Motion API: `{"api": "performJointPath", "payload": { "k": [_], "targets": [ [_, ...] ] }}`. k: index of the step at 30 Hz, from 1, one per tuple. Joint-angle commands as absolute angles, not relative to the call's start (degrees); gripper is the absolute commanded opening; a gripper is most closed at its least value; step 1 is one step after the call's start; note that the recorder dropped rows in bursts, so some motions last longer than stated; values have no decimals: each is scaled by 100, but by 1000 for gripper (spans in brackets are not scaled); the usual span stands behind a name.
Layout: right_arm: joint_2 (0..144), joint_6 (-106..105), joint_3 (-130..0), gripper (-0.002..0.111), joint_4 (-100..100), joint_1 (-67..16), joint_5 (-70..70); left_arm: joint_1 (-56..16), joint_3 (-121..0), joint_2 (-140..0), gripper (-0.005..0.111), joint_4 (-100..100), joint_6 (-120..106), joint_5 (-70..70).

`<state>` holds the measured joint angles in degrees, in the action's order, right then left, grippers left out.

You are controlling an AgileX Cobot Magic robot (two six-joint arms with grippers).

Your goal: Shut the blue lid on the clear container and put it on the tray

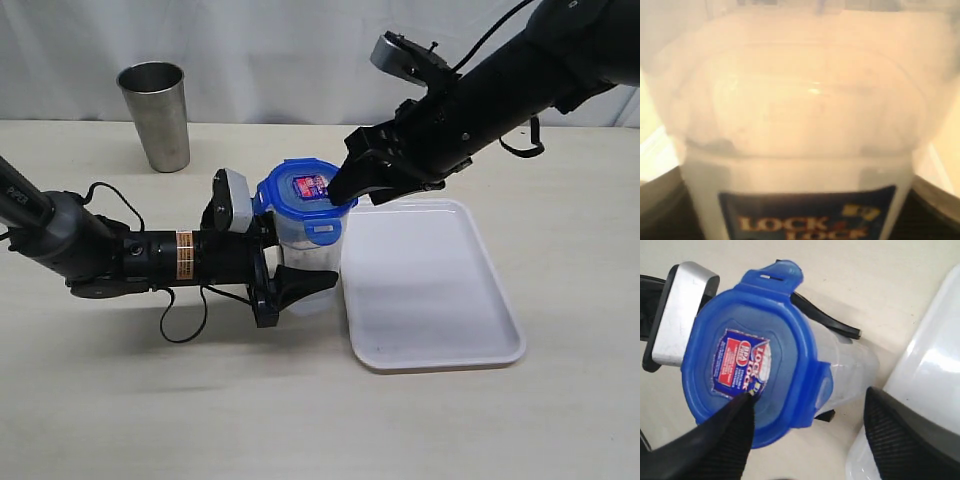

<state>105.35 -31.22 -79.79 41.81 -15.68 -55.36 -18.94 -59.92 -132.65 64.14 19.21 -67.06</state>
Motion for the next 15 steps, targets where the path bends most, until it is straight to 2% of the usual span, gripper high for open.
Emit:
{"api": "performJointPath", "payload": {
  "k": [1,11,15],
  "targets": [
    [10413,-3368,-7999,60,4198,-1581,-5695,-1924,-6016,-13258,0,6424,1955,-6586],
    [9671,-4216,-8439,60,4303,-1717,-5554,-1924,-6016,-13258,0,6423,1955,-6572],
    [9344,-5145,-8436,50,3836,-2207,-5722,-1924,-6016,-13258,0,6409,1955,-6572]
  ]
}}
